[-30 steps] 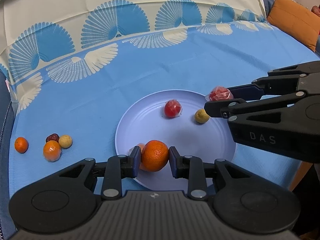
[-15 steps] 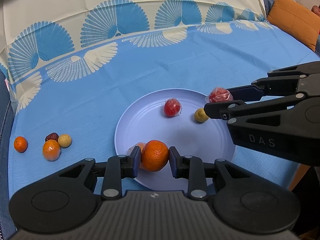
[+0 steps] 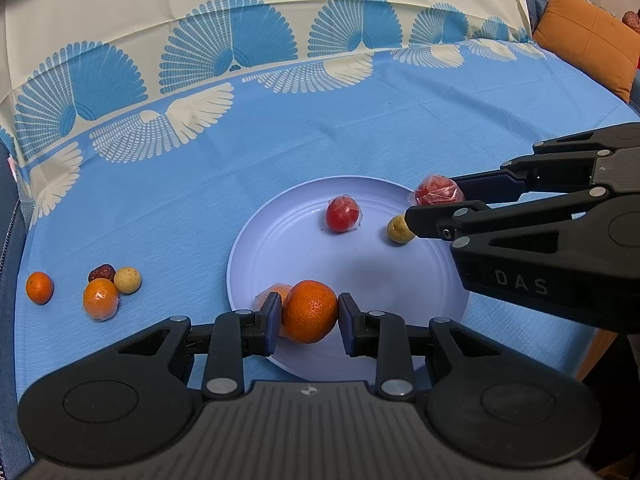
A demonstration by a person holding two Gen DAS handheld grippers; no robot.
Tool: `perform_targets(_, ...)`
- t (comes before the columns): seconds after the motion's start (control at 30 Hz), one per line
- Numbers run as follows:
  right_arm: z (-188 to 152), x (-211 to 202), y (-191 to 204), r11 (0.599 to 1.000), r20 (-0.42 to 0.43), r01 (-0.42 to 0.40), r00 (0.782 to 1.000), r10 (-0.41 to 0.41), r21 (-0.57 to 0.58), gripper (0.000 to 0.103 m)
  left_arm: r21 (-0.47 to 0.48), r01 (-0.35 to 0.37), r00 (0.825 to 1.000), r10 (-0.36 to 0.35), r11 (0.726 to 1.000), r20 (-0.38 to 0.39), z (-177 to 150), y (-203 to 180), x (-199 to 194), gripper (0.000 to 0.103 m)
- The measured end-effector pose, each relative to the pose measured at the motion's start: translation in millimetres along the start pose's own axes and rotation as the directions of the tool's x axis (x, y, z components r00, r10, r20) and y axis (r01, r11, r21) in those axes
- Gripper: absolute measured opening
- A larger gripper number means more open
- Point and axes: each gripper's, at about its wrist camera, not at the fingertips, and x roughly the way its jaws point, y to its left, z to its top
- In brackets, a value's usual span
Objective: Organize fruits
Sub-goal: 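Open both tools to drop the mandarin and wrapped red fruit onto the plate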
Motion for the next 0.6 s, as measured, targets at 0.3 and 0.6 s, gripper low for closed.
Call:
perform_targets(0.3, -0.5, 0.2, 1.5, 1.000, -0.003, -0.001, 1.000, 0.001, -0.003, 0.033, -0.002, 0.001, 1.000, -0.001, 1.000, -0.002, -0.1, -0.7, 0.3, 0.033)
perform_targets(0.6, -0.5, 1.5, 1.8, 1.000, -0.005, -0.002, 1.000, 0.002, -0.005, 0.033, -0.004, 0.004, 1.000, -0.004, 1.000, -0.004, 0.2, 0.5, 0.2, 0.033)
